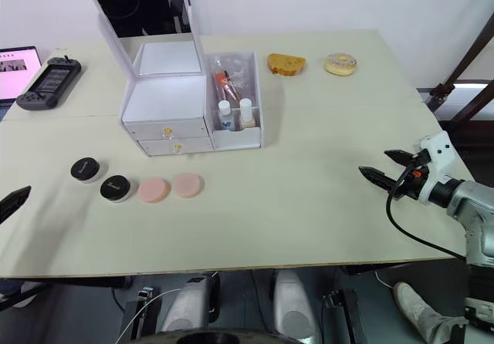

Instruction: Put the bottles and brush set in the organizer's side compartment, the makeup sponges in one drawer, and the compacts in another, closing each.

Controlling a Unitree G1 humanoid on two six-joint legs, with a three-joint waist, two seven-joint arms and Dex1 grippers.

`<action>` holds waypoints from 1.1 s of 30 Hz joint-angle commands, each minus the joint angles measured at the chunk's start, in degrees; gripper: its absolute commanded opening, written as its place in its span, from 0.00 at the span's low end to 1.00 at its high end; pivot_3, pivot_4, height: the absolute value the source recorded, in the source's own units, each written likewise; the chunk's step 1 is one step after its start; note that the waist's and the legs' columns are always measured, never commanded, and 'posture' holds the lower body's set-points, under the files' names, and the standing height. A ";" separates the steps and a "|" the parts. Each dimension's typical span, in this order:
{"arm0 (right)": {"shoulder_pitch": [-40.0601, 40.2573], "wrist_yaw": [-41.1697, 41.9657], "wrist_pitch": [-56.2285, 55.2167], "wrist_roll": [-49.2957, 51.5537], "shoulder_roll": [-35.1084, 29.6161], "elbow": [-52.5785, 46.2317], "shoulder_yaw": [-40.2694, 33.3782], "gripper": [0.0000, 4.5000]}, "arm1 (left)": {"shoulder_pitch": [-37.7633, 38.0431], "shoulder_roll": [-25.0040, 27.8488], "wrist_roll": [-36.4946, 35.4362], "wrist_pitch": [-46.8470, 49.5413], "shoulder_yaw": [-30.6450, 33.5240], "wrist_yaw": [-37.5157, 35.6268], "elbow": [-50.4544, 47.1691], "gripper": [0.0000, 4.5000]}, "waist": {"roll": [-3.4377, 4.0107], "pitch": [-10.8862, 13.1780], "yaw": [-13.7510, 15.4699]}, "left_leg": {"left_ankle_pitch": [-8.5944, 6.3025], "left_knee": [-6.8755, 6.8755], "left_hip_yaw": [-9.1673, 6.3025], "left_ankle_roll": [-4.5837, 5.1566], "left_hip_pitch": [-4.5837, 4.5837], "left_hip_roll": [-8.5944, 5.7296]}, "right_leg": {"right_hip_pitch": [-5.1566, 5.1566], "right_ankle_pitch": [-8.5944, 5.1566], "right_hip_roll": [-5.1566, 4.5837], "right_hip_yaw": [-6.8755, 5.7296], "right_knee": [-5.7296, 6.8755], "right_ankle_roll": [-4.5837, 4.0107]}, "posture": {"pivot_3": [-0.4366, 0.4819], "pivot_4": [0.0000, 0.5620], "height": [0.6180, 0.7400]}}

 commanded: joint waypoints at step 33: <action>-34.10 5.82 9.18 6.18 -3.47 -14.40 21.17 1.00 | -1.09 -27.62 4.60 22.51 -27.15 42.72 -56.14 0.99 | 0.29 0.15 3.03 | 0.09 0.14 -2.57 -0.03 -0.74 -2.07 | 0.94 -1.05 -1.76 -2.26 0.02 0.73 | 0.48 0.27 1.00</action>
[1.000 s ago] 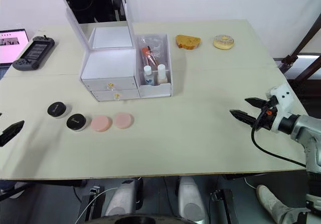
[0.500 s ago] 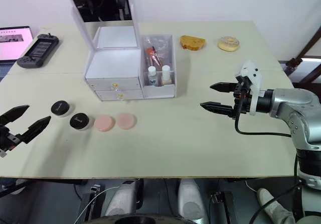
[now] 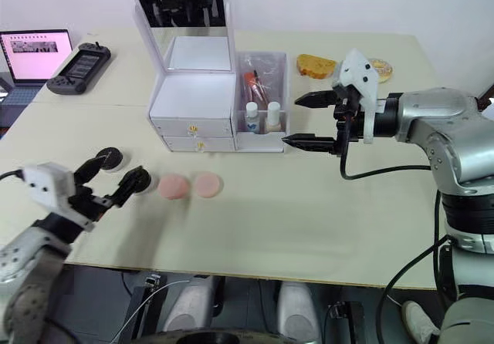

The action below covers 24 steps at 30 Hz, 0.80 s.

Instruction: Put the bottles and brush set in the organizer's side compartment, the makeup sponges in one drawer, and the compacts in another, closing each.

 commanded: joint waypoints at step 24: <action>-1.76 -5.22 7.77 8.54 -0.07 -11.13 -4.77 1.00 | -19.77 -14.60 14.64 -0.65 -22.86 13.27 10.03 0.87 | -0.02 -0.01 0.13 | 0.01 0.16 0.04 0.01 0.05 -0.02 | 0.11 0.11 0.01 0.05 0.01 0.20 | 0.48 0.27 1.00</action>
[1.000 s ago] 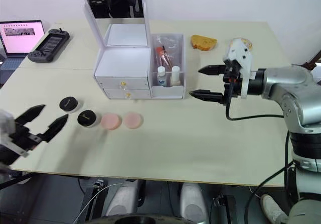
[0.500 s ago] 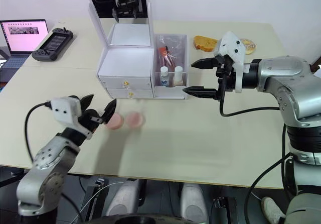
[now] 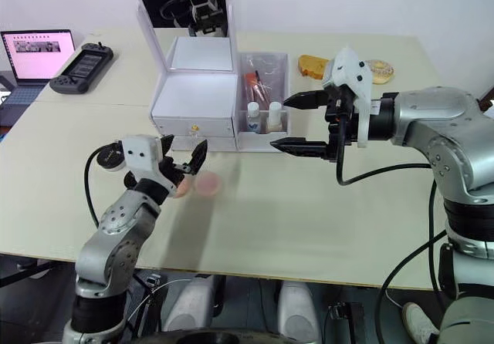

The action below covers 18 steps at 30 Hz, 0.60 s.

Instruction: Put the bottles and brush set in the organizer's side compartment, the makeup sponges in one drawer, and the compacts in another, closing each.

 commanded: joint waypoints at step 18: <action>-2.47 -2.95 1.52 3.54 -0.24 -3.44 -2.01 1.00 | -3.61 -2.88 5.15 -5.29 -1.69 -0.16 3.87 0.63 | 0.00 0.00 -0.03 | 0.00 0.27 0.00 0.00 -0.13 0.00 | 0.00 0.10 0.00 0.00 0.00 0.16 | 0.48 0.27 1.00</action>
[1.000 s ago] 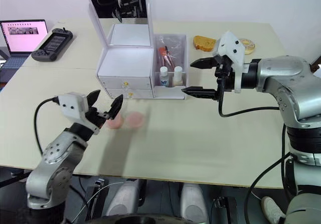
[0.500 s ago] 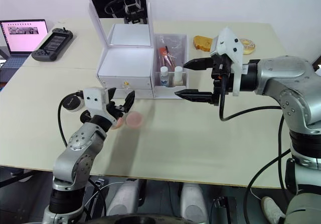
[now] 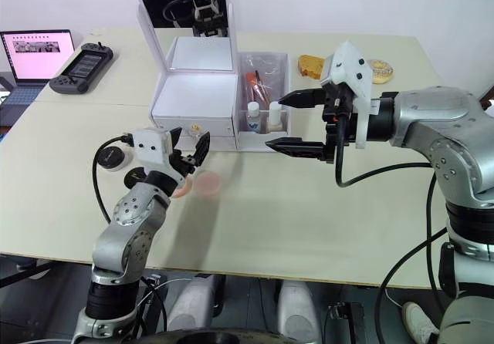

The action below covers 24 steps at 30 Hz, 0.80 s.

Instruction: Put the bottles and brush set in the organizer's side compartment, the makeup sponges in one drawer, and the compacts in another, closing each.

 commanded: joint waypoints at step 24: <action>-2.19 0.04 -1.83 -0.60 0.19 -0.13 -0.38 1.00 | 3.37 2.12 1.18 0.91 -0.83 -1.93 -7.06 0.06 | 0.00 0.00 0.00 | 0.00 0.26 0.00 0.00 -0.17 0.00 | -0.03 0.05 0.00 0.02 -0.02 -0.07 | 0.48 0.27 1.00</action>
